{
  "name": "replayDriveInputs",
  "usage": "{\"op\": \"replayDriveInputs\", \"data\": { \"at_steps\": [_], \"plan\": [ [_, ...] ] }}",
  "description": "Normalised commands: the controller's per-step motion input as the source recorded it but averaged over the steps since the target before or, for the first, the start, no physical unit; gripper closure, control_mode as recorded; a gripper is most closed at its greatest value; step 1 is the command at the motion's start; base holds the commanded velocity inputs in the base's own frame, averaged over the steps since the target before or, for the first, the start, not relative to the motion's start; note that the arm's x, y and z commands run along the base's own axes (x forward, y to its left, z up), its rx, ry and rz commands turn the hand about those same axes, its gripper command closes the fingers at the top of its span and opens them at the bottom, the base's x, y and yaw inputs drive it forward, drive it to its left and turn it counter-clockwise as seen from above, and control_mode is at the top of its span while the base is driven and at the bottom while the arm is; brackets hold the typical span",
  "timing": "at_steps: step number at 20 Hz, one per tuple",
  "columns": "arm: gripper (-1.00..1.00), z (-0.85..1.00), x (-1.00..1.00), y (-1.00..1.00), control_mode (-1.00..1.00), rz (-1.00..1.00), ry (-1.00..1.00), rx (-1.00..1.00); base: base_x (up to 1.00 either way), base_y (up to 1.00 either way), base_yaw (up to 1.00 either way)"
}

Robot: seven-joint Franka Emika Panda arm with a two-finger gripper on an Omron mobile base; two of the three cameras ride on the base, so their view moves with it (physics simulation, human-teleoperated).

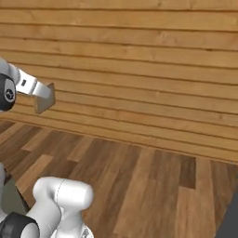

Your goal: Start the toaster. Once the lever pops up, take the bread to the plate on the dining counter.

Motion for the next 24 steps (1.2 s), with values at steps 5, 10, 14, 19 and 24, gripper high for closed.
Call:
{"op": "replayDriveInputs", "data": {
  "at_steps": [5,10,14,19,24],
  "plan": [
    [1.00,0.00,0.00,0.00,1.00,0.00,0.00,0.00,1.00,-0.20,0.53],
    [1.00,0.00,0.00,0.00,1.00,0.00,0.00,0.00,1.00,-0.08,0.64],
    [1.00,0.00,0.00,0.00,1.00,0.00,0.00,0.00,0.91,-0.18,0.64],
    [1.00,0.00,0.00,0.00,1.00,0.00,0.00,0.00,0.79,-0.22,0.66],
    [1.00,0.00,0.00,0.00,1.00,0.00,0.00,0.00,0.68,-0.26,0.67]
  ]
}}
